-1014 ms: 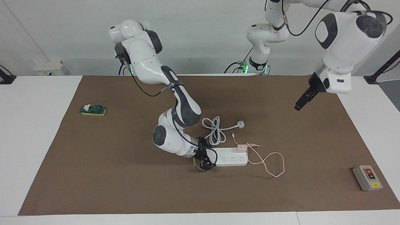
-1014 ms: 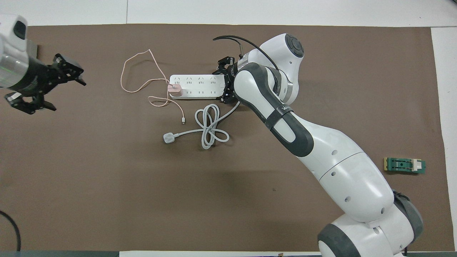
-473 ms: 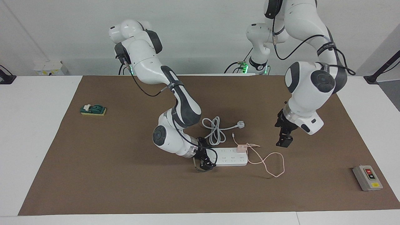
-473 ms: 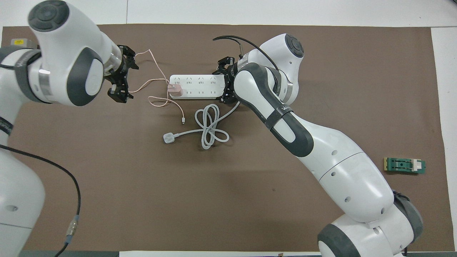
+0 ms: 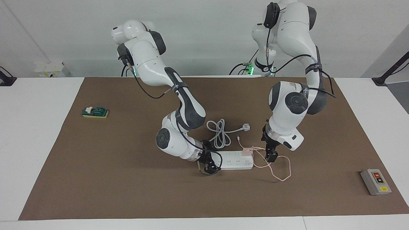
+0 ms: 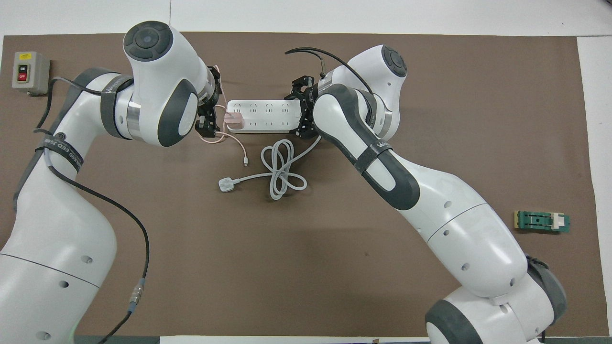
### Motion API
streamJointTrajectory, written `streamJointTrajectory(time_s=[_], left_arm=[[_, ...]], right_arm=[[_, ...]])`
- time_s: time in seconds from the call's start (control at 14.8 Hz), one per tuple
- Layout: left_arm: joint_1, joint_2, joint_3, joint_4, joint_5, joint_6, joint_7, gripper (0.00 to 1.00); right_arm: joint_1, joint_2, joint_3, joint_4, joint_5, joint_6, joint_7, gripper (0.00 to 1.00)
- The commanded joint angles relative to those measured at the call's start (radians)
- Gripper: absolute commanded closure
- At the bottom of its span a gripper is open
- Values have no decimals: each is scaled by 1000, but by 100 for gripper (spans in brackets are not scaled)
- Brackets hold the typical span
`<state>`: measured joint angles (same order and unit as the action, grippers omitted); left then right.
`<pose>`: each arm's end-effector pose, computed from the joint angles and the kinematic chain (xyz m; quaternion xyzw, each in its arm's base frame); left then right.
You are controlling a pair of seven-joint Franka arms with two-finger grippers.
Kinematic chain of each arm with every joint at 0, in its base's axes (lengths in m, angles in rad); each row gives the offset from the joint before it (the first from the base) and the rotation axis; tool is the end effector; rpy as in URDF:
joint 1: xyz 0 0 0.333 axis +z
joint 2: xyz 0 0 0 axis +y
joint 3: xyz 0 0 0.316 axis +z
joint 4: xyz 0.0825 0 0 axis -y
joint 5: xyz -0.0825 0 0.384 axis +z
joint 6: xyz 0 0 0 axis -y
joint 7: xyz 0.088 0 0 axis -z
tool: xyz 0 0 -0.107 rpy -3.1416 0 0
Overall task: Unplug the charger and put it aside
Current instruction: 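Reach the left gripper to the pink charger in the strip, then close the left gripper on the pink charger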
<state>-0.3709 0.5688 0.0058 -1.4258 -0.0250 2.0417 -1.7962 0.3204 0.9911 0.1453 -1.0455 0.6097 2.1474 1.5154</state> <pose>0.6686 -0.2579 0.3694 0.7513 0.6595 0.0025 0.0254 0.7170 0.3398 0.2558 -0.7128 0.6234 0.2336 0.2205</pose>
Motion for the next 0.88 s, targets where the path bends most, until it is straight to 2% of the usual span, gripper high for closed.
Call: streamJointTrajectory(time_s=[0.0, 0.14, 0.41, 0.47, 0.54, 0.61, 0.68, 0.81], left_arm=[[-39, -6, 22, -63, 8, 112, -57, 0], [-54, -21, 23, -129, 23, 143, -57, 0], [-60, -35, 23, -154, 34, 134, -55, 1], [-60, -35, 23, -148, 34, 115, -55, 21], [-60, -36, 23, -148, 36, 107, -55, 49], [-63, -41, 22, -151, 36, 106, -55, 80], [-72, -41, 22, -153, 36, 103, -54, 100], [-72, -43, 22, -151, 36, 95, -54, 100]], right_arm=[[11, 23, 3, 2, 2, 58, -35, 67], [11, 23, 2, 2, 2, 58, -35, 67], [11, 23, 2, 2, 2, 58, -35, 67], [11, 23, 2, 2, 2, 58, -35, 67], [11, 23, 2, 2, 2, 58, -35, 67], [11, 23, 2, 2, 2, 58, -35, 67], [11, 23, 2, 2, 2, 58, -35, 67], [11, 23, 2, 2, 2, 58, -35, 67]])
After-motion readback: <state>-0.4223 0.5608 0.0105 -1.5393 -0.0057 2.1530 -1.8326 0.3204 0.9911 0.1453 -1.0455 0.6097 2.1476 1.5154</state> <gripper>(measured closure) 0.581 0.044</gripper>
